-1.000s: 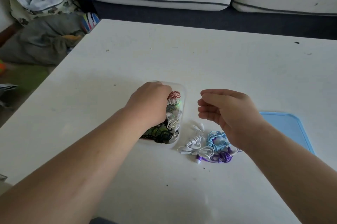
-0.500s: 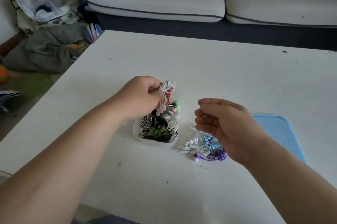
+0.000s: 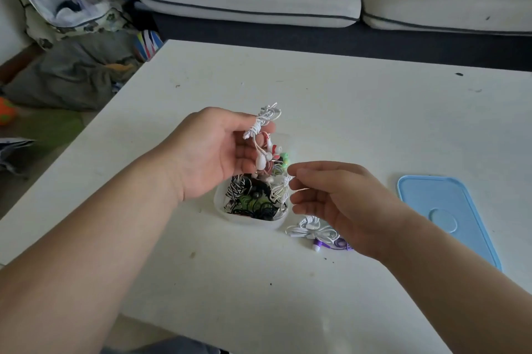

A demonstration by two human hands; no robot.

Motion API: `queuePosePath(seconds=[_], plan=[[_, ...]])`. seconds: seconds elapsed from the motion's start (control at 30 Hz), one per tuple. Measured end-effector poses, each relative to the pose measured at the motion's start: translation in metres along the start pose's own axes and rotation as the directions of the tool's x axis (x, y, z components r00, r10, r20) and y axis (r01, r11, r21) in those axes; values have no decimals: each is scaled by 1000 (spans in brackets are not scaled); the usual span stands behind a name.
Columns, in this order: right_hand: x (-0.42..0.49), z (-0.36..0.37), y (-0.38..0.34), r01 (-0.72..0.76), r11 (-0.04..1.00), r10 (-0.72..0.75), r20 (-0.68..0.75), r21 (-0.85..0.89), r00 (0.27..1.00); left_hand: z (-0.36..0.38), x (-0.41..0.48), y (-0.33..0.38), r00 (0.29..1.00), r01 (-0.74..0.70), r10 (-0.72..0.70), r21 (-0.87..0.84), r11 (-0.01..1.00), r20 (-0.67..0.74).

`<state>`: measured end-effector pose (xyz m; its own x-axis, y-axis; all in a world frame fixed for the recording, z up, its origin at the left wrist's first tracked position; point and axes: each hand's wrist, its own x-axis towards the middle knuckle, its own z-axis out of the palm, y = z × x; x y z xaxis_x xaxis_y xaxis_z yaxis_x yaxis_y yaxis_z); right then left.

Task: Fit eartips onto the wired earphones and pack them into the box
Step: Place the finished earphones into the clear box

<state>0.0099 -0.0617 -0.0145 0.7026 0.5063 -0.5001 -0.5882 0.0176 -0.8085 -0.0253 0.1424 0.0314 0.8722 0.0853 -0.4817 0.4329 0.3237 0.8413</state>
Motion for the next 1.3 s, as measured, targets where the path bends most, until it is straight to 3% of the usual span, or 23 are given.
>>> queuePosePath(seconds=[0.13,0.27,0.37,0.5,0.6,0.73,0.9,1.07,1.17,1.3], plan=[[3,1,-1,14,1000,-15,50,14,999,7,-2,1,997,50,-36,-203,978,73],[3,1,-2,50,998,-53,116,28,992,15,-1,-2,996,44,-24,-248,968,83],[2,-1,-3,56,996,-61,82,63,995,17,-1,-3,997,18,5,-277,961,81],[3,-1,1,-15,988,17,-11,151,1000,19,-3,-4,991,26,15,-314,949,130],[2,1,-3,-106,976,97,56,191,994,24,-2,-5,987,48,3,-311,949,161],[-3,-6,-10,-121,965,88,148,233,985,30,6,-11,981,69,-20,-250,966,194],[-4,-24,-14,-25,964,7,68,265,998,39,13,-15,989,75,-50,-184,980,136],[-1,-36,-17,-12,964,17,-16,265,1000,43,18,-20,993,119,-115,-146,982,34],[3,-41,-15,8,962,17,-90,271,996,50,21,-26,991,126,-125,1,992,-50],[5,-51,-7,95,995,-88,-342,4,936,66,21,-52,991,22,24,330,944,-134]])
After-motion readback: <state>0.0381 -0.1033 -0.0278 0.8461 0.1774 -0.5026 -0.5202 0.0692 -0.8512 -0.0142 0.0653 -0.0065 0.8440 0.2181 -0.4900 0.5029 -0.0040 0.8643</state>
